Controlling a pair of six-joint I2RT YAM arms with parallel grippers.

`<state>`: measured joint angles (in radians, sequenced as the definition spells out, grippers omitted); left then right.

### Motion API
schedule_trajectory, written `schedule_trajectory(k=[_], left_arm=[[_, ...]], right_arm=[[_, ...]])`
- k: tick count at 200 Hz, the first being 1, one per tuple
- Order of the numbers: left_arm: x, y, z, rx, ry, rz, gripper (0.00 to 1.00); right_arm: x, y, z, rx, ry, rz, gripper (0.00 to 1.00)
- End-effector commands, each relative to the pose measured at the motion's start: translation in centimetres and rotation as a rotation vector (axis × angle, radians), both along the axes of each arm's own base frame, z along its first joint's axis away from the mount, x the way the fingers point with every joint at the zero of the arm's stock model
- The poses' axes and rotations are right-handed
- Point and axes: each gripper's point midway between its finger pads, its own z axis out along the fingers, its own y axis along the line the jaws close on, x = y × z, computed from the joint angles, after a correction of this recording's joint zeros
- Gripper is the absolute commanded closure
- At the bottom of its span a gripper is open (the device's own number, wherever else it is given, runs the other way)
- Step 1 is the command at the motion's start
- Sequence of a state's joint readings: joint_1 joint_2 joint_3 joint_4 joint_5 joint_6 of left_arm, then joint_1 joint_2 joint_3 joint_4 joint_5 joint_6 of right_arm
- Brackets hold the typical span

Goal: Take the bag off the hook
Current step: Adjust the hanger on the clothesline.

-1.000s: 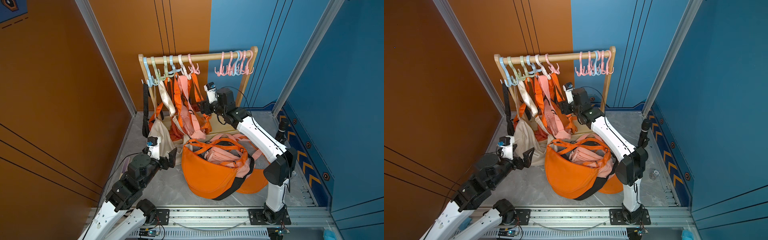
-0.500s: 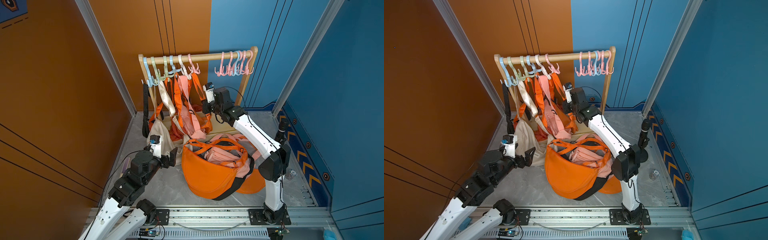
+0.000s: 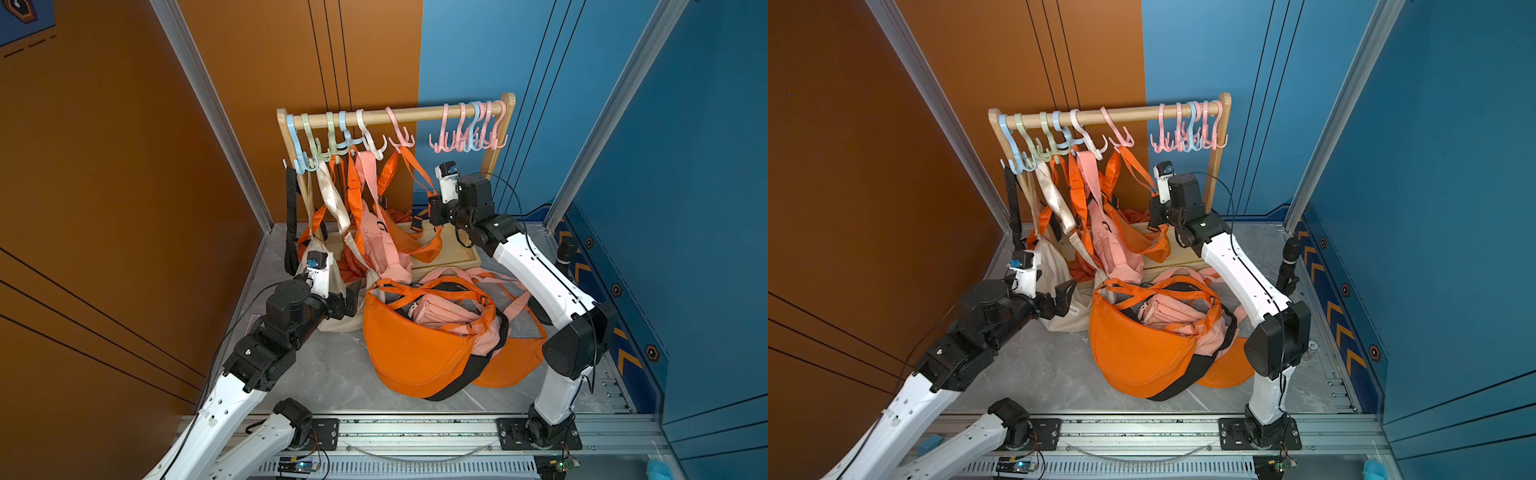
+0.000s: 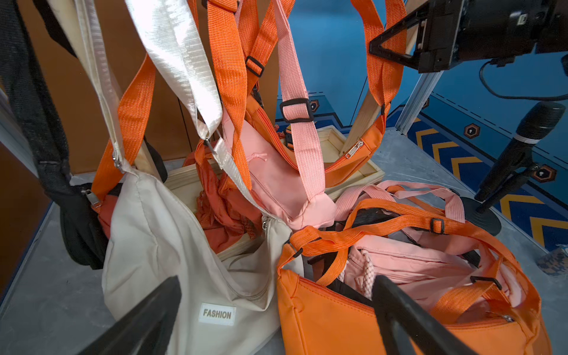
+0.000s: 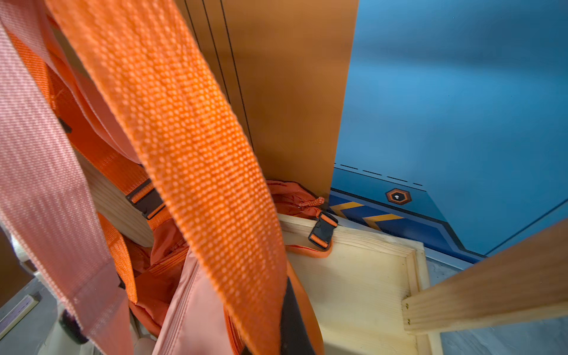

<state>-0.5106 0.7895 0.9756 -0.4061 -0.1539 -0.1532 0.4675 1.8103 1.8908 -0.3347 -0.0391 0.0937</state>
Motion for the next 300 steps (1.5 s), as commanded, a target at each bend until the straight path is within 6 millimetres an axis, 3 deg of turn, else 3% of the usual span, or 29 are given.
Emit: schedule_trajectory(k=[1,57,61,71,128,239,300], left_arm=[[1.2,-1.0,4.0,-0.023,-0.087,-0.035,0.02],[4.3,-3.4,7.4,-0.031,-0.124,-0.083,0.02],[4.4,-3.5,7.6,-0.032,-0.128,-0.084,0.02],[4.7,-3.8,8.0,-0.035,-0.137,-0.089,0.02],[7.0,-5.6,9.4,-0.021,-0.147,-0.129,0.02],[12.4,-10.9,11.4,0.040,-0.179,-0.252,0.02],[17.1,-14.5,10.6,0.029,-0.183,-0.301,0.02]], right_arm=[[-0.4,-1.7,1.4,0.039,-0.020,-0.012,1.00],[-0.5,-5.9,2.8,0.070,-0.041,-0.054,1.00],[-0.4,-6.3,1.6,0.063,-0.016,-0.058,1.00],[-0.3,-7.0,1.5,0.073,-0.011,-0.065,1.00],[-0.1,-11.6,2.5,0.157,-0.031,-0.127,1.00],[-0.4,-13.3,3.4,0.241,-0.026,-0.132,1.00],[-0.7,-13.1,4.3,0.310,-0.018,-0.108,1.00]])
